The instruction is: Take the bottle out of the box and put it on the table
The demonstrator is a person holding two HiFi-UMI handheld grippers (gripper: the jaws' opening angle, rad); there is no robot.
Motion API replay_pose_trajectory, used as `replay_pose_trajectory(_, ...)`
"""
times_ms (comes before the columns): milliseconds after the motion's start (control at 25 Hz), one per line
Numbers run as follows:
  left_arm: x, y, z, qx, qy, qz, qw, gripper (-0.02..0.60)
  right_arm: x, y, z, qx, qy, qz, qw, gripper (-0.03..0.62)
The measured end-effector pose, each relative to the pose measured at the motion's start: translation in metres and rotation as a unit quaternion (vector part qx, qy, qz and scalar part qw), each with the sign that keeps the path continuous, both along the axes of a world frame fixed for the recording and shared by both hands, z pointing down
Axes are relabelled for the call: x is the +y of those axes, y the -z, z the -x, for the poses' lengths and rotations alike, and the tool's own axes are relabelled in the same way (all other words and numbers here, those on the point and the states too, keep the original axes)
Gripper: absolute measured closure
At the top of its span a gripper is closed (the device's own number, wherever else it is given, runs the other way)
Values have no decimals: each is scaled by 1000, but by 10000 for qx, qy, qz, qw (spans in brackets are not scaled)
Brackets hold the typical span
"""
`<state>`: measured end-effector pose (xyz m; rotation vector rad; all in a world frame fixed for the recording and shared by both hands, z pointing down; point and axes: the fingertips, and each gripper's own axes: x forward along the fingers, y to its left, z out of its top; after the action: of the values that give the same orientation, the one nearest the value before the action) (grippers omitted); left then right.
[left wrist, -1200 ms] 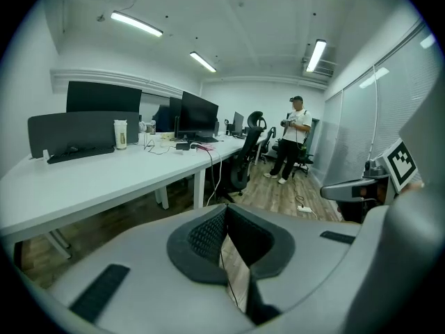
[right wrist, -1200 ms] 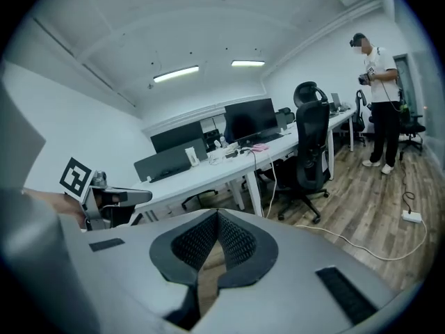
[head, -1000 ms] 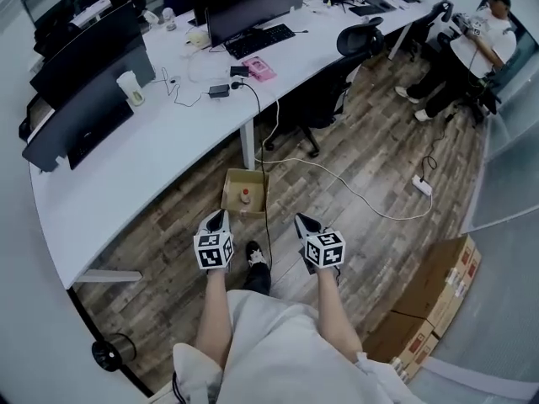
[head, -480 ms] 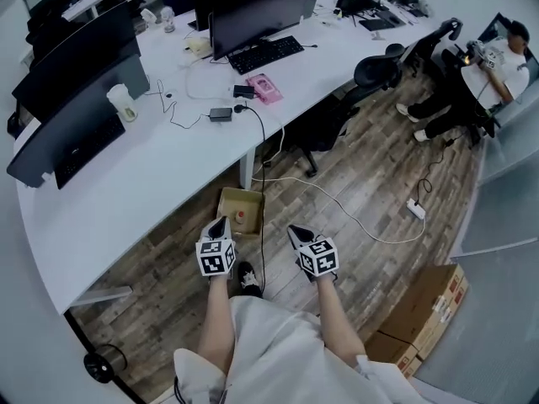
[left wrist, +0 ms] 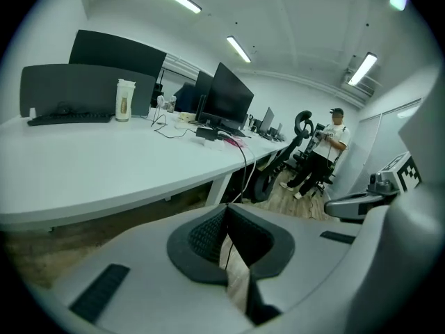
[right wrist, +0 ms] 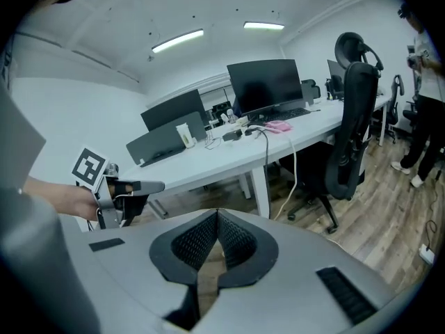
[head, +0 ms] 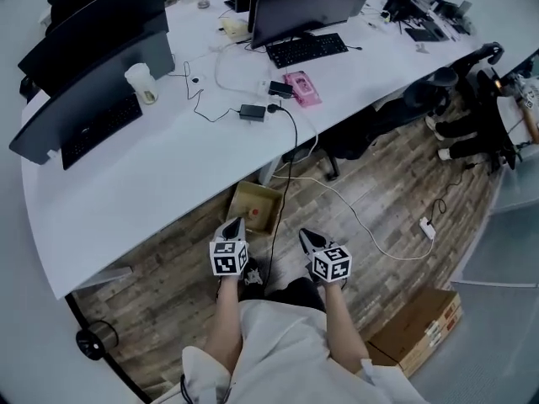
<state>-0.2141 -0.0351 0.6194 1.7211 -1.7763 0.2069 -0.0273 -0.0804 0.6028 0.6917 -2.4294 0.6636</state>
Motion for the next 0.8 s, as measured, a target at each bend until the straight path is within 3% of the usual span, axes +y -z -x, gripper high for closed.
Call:
replay_pose_trajectory(440,-29,-75,-50,260,75,789,9965,566,-45,-51,-28,357,366,506,9974,554)
replay_pose_trajectory(680,-68,-146,-55,110,49,1260,9920,566,-91,-99,-39,288,385,644,9968,554)
replay_pose_trajectory(800,-86,-173,-60,-4,-7,1380,9904,566,-127,-120,-53,327,244,428,9983,554)
